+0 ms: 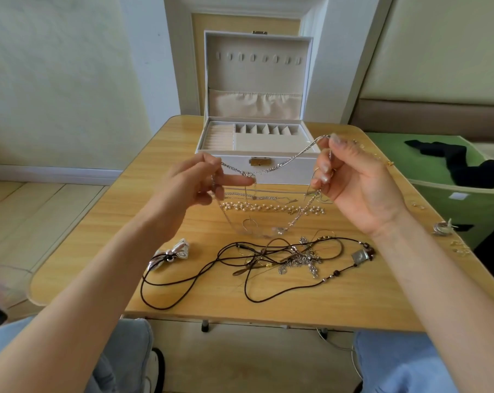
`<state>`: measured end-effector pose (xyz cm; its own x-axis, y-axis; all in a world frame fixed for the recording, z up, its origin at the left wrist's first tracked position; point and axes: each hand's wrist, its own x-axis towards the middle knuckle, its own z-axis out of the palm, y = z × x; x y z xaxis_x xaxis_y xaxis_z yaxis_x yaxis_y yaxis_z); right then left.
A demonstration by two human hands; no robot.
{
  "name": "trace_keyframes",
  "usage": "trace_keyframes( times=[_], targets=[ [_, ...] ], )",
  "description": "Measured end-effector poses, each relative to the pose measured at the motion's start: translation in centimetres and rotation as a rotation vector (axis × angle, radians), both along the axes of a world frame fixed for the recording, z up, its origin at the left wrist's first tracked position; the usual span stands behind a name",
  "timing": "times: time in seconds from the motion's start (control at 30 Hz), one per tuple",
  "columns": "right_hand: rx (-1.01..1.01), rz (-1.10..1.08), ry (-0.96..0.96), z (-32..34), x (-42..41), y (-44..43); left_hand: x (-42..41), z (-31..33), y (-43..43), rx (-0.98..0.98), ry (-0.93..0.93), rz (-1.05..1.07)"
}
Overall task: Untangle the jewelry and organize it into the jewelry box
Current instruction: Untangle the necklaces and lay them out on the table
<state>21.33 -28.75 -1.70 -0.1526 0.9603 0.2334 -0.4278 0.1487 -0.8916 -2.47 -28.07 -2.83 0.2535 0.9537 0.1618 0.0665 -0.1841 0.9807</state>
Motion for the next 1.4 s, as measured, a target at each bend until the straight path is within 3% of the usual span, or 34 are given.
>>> trace_keyframes(
  times=[0.3, 0.6, 0.8, 1.17, 1.4],
  targets=[
    [0.035, 0.027, 0.050, -0.3, 0.4, 0.2, 0.3, 0.1, 0.1, -0.056, -0.349, -0.163],
    [0.032, -0.030, 0.075, -0.3, 0.9, 0.6, -0.3, 0.3, 0.5, 0.134, -0.356, 0.040],
    [0.045, -0.082, 0.070, -0.6, 0.9, 0.9, -0.8, 0.4, 0.8, 0.242, -0.239, 0.120],
    [0.027, -0.101, 0.115, -0.6, 0.9, 1.0, -1.0, 0.4, 1.0, 0.299, -0.211, 0.186],
    [0.057, 0.003, 0.104, -0.9, 0.9, 1.1, -0.9, 0.0, 1.3, 0.324, -0.167, 0.279]
  ],
)
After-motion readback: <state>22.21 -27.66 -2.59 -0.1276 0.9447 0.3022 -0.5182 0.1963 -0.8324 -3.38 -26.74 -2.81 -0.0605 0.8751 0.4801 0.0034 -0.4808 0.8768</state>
